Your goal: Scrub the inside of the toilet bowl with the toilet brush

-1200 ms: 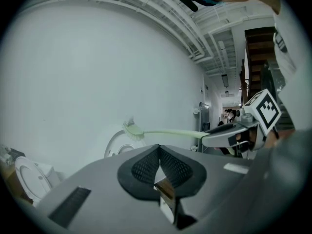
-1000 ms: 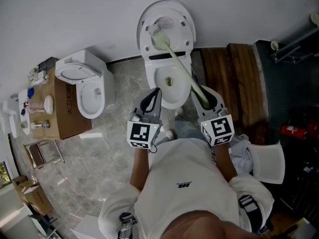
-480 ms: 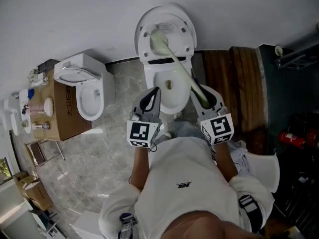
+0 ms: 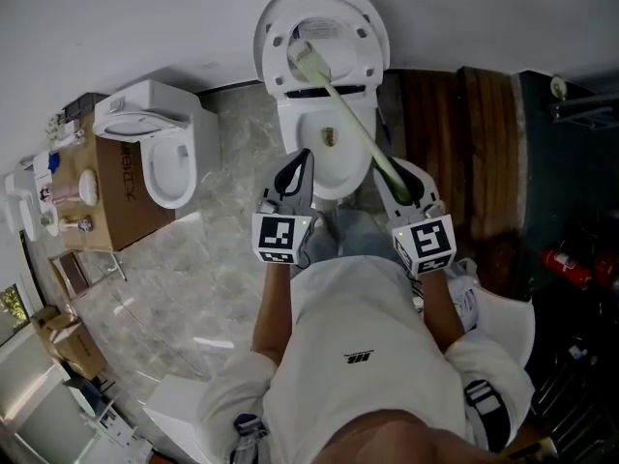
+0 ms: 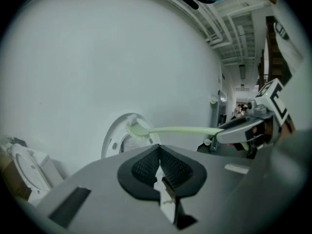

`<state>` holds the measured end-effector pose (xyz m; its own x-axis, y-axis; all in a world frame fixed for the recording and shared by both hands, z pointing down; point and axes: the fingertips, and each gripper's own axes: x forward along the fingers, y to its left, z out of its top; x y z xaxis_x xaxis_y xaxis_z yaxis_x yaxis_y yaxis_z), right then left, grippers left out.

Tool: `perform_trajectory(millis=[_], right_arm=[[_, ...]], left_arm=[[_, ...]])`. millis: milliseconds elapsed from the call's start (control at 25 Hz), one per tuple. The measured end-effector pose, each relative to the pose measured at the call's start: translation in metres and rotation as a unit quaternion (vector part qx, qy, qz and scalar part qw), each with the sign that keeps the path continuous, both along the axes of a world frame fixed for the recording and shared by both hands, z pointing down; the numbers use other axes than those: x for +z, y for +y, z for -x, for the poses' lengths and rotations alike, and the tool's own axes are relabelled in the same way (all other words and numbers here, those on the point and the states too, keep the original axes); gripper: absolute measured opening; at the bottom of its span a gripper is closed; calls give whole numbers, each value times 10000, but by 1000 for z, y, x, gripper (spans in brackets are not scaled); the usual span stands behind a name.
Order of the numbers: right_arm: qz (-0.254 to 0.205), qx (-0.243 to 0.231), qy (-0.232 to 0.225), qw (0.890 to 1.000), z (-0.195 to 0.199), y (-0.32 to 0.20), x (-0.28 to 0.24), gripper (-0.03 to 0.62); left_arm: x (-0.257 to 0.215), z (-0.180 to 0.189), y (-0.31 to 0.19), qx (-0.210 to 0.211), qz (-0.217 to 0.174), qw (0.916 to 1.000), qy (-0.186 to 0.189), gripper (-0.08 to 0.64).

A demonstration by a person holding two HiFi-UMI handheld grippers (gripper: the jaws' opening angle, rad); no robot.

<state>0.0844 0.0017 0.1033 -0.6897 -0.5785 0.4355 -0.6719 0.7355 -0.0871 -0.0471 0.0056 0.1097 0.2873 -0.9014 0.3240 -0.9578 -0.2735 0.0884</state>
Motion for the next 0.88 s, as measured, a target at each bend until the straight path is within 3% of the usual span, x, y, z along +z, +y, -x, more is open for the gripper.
perform_trajectory(millis=[160, 880], right_arm=[[431, 30, 161, 9989, -7, 10, 38, 94], [1485, 252, 873, 9847, 13, 26, 189, 94]], left_arm=[[45, 9, -1, -227, 369, 9990, 116, 9], [208, 15, 2, 159, 1425, 9883, 524, 9]])
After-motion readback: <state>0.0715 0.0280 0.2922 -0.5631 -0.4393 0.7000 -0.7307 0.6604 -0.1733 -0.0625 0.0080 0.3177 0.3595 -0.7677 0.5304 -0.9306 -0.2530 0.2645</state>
